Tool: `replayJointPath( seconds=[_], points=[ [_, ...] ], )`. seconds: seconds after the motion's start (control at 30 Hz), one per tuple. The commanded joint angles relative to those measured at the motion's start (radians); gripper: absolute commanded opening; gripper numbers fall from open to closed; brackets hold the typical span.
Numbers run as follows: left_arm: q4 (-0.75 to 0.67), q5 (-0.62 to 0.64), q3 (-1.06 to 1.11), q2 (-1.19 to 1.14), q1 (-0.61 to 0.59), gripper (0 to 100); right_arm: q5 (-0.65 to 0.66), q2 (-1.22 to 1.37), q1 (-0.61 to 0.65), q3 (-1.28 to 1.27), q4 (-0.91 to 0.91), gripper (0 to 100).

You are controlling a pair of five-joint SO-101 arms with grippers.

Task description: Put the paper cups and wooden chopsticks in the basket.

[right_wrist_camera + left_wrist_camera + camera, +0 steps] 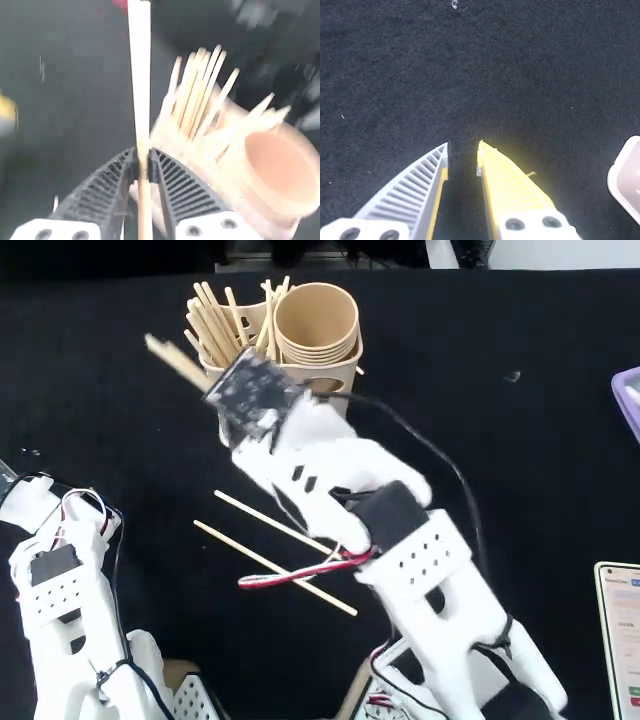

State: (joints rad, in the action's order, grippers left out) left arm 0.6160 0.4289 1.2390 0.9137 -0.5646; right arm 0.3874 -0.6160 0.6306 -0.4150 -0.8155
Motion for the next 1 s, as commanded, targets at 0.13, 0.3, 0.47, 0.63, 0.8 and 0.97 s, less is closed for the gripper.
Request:
replayJointPath(
  seconds=[0.13,0.3,0.47,0.63,0.8,0.97],
  points=[
    [-0.017,0.002,-0.01,0.026,0.004,11,-0.011,0.019,-0.017,0.094,0.552,1.1],
    [-0.017,0.002,-0.01,0.026,0.005,11,-0.011,0.125,-0.018,0.099,0.838,1.1],
    [-0.017,0.002,-0.01,0.026,0.005,11,-0.011,0.239,-0.021,0.099,1.023,1.1],
    [-0.017,0.002,-0.01,0.026,0.005,11,-0.011,0.34,-0.023,0.101,1.109,1.1],
    [-0.017,0.002,-0.012,0.026,0.005,11,-0.046,0.409,-0.074,0.111,1.126,1.1],
    [-0.017,0.002,-0.013,0.026,0.005,11,-0.227,0.438,-0.137,0.114,1.088,1.1]
  ],
)
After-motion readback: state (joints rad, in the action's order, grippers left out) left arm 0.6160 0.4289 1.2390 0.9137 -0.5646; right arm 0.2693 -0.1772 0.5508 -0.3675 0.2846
